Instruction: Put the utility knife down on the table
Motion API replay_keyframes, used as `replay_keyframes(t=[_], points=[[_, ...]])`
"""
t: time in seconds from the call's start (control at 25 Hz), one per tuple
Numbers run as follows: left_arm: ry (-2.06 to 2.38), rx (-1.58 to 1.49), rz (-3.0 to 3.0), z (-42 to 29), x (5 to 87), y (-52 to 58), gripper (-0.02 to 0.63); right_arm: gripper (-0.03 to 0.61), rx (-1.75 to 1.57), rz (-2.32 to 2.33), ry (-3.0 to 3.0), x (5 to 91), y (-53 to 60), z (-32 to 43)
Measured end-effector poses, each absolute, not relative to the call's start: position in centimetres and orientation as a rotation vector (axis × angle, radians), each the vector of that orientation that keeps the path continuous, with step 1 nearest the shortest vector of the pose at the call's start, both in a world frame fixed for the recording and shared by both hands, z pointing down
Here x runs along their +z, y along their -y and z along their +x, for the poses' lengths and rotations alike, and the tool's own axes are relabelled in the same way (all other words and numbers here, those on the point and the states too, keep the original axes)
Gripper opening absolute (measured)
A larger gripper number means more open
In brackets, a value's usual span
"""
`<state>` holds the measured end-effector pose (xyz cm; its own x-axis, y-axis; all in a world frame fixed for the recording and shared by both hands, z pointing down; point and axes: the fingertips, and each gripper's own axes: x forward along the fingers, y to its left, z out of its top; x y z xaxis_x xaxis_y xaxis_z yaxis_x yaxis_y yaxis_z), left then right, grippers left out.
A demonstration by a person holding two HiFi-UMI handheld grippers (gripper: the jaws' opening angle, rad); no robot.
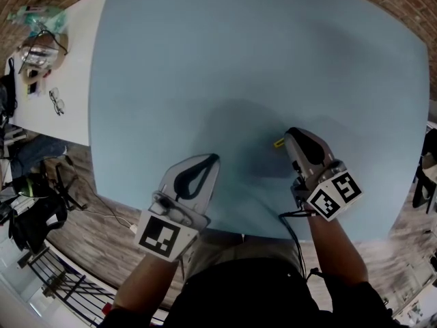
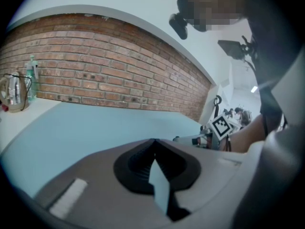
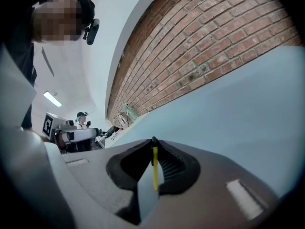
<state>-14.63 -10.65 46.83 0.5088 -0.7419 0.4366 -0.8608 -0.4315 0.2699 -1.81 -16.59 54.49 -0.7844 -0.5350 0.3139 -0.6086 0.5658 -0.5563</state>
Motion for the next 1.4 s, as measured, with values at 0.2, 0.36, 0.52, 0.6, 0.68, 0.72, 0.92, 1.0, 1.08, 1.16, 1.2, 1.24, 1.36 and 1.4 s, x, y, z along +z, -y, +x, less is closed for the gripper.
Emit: replay_keyframes(t=[0.2,0.36,0.52,0.6,0.68,0.72,0.92,1.0,1.08,1.16,1.2,1.24,1.36,1.4], points=[[1.318,0.36,2.291,-15.2,46.9,10.6,0.003,0.048,1.041,1.006,2.672,54.7,17.1,-2.0],[1.331,0.349,2.285,-15.5,46.7,10.7,0.003,0.052,1.048,0.998,2.655,54.9,17.1,-2.2],[1.327,0.345,2.287,-15.7,46.9,10.6,0.003,0.058,1.059,0.987,2.637,55.5,17.1,-2.4],[1.325,0.348,2.277,-15.9,47.1,10.5,0.003,0.061,1.066,0.987,2.626,55.6,17.2,-2.5],[1.332,0.352,2.271,-16.2,47.1,10.5,0.003,0.063,1.069,0.982,2.62,55.8,17.2,-2.5],[1.335,0.357,2.276,-16.2,47.1,10.6,0.003,0.063,1.069,0.978,2.619,55.9,17.3,-2.5],[1.337,0.403,2.303,-16.2,46.9,10.5,0.003,0.069,1.062,0.972,2.61,55.9,17.3,-2.5],[1.342,0.403,2.299,-16.4,46.8,10.5,0.003,0.088,1.052,0.971,2.607,55.8,17.3,-2.6],[1.347,0.399,2.301,-16.4,46.6,10.4,0.003,0.11,1.047,0.968,2.606,55.9,17.3,-2.7],[1.345,0.405,2.304,-16.2,46.7,10.3,0.003,0.118,1.048,0.958,2.614,55.8,17.3,-2.7],[1.343,0.408,2.306,-16.2,46.7,10.3,0.003,0.118,1.047,0.953,2.618,55.8,17.3,-2.8],[1.342,0.409,2.307,-16.1,46.7,10.3,0.003,0.118,1.043,0.949,2.621,55.7,17.4,-2.8],[1.341,0.414,2.304,-16.2,46.8,10.2,0.003,0.121,1.027,0.95,2.623,55.7,17.5,-2.9],[1.342,0.415,2.301,-16.3,46.8,10.2,0.003,0.126,1.02,0.951,2.622,55.8,17.5,-2.9]])
